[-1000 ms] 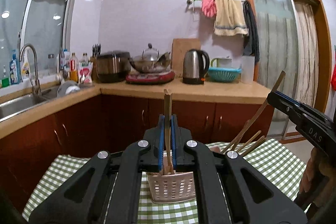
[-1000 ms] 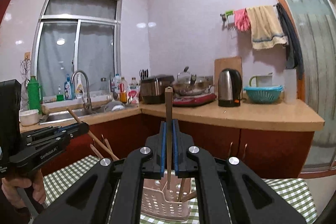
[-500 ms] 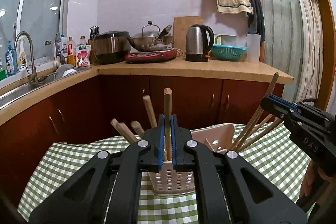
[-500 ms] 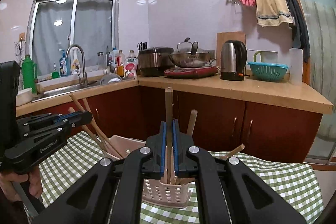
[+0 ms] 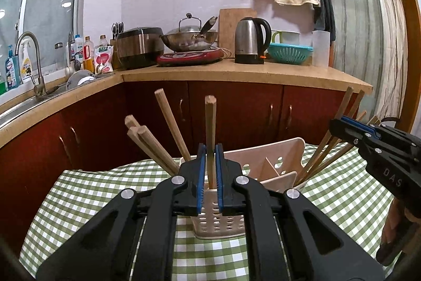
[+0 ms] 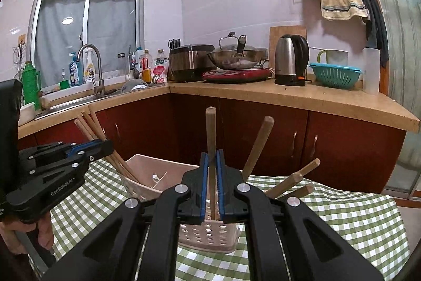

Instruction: Organize utensils

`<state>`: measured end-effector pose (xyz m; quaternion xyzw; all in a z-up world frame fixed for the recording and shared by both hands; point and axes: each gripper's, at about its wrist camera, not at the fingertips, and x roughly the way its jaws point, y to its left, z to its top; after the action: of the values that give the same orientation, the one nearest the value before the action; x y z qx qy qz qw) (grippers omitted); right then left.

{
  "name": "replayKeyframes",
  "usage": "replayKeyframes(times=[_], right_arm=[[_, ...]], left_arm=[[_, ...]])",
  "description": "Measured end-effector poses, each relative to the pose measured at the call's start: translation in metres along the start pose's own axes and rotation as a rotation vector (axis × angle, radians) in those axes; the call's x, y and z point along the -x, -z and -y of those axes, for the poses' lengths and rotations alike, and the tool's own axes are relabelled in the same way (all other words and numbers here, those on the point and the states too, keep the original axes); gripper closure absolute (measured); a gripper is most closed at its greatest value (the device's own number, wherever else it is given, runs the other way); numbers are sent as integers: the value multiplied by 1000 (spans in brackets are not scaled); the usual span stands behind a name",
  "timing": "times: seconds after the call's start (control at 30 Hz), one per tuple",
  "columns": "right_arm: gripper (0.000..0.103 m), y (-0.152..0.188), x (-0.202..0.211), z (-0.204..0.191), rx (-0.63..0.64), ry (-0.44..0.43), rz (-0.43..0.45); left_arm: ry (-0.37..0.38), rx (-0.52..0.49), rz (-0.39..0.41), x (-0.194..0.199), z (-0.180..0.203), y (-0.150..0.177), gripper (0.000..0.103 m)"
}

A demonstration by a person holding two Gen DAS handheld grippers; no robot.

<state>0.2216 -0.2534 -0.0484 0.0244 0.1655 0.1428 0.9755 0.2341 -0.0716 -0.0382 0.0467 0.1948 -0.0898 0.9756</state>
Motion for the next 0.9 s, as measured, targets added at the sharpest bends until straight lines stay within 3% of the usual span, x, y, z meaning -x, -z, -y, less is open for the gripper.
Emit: replayKeyframes(times=[0.13,0.37,0.5,0.6,0.9], right_arm=[[91,-1,-1,-1,3,0,-4],[82,-1,0,1,0,4,-3],[78,-1,0,1,-2,5,-2],[71,0,1,3,-4,8,4],[49,-1,8,-1,13,10,38]], left_arm=[[1,12,-6,-1,-2,2,81],[2,4,-7,-1,-1,3,79],[5,4,-8,-2,0,2,67],[5,2,1,-1,2,1,54],[6,-33,28,2,11,2,31]])
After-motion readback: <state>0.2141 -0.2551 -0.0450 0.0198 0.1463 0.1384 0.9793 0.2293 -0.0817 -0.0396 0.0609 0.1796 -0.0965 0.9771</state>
